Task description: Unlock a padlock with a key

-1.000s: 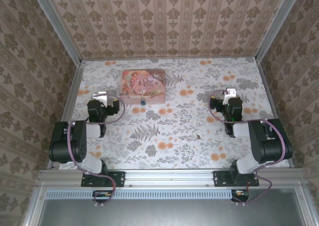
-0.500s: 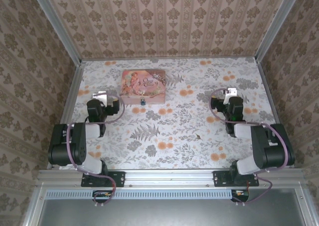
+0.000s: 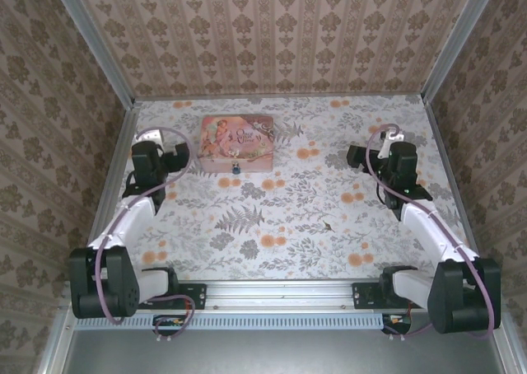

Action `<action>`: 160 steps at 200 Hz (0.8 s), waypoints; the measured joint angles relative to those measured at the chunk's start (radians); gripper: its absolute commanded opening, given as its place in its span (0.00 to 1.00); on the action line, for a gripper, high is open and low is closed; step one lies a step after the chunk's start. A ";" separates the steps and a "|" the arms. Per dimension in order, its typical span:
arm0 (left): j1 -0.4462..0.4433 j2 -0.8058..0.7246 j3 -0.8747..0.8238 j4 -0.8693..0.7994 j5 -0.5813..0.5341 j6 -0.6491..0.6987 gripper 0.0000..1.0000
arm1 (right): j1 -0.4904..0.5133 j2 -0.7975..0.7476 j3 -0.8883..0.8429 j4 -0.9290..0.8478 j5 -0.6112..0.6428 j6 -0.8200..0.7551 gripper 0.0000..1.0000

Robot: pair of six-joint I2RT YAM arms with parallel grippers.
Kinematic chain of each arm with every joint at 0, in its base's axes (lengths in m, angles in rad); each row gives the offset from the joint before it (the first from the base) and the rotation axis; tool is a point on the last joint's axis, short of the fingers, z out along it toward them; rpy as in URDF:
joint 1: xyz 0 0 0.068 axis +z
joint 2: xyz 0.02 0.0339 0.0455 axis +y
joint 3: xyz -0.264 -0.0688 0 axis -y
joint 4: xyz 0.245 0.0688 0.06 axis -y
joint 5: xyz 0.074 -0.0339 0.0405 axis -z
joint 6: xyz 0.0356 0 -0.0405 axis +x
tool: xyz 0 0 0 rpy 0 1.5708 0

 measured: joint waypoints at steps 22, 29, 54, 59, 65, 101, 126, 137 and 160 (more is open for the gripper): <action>-0.044 -0.011 0.055 -0.126 0.010 -0.109 1.00 | 0.003 -0.007 0.043 -0.162 -0.069 0.042 0.86; -0.067 -0.011 0.070 -0.165 0.014 -0.138 1.00 | 0.012 -0.007 0.052 -0.210 -0.088 0.051 0.85; -0.188 -0.012 0.098 -0.282 0.037 -0.198 1.00 | 0.093 -0.007 0.056 -0.356 -0.110 0.066 0.83; -0.213 -0.012 0.100 -0.302 0.040 -0.204 1.00 | 0.124 -0.006 0.056 -0.387 -0.108 0.067 0.82; -0.246 -0.013 0.101 -0.327 0.045 -0.211 1.00 | 0.155 -0.005 0.056 -0.411 -0.101 0.068 0.81; -0.376 -0.037 0.101 -0.434 0.077 -0.249 1.00 | 0.339 0.062 0.035 -0.496 -0.063 0.093 0.73; -0.410 -0.070 0.094 -0.443 0.097 -0.278 1.00 | 0.404 0.107 0.000 -0.541 -0.026 0.116 0.71; -0.420 -0.081 0.089 -0.442 0.109 -0.289 1.00 | 0.425 0.109 -0.007 -0.560 -0.011 0.123 0.70; -0.429 -0.085 0.088 -0.442 0.131 -0.301 1.00 | 0.449 0.110 -0.008 -0.593 0.014 0.137 0.67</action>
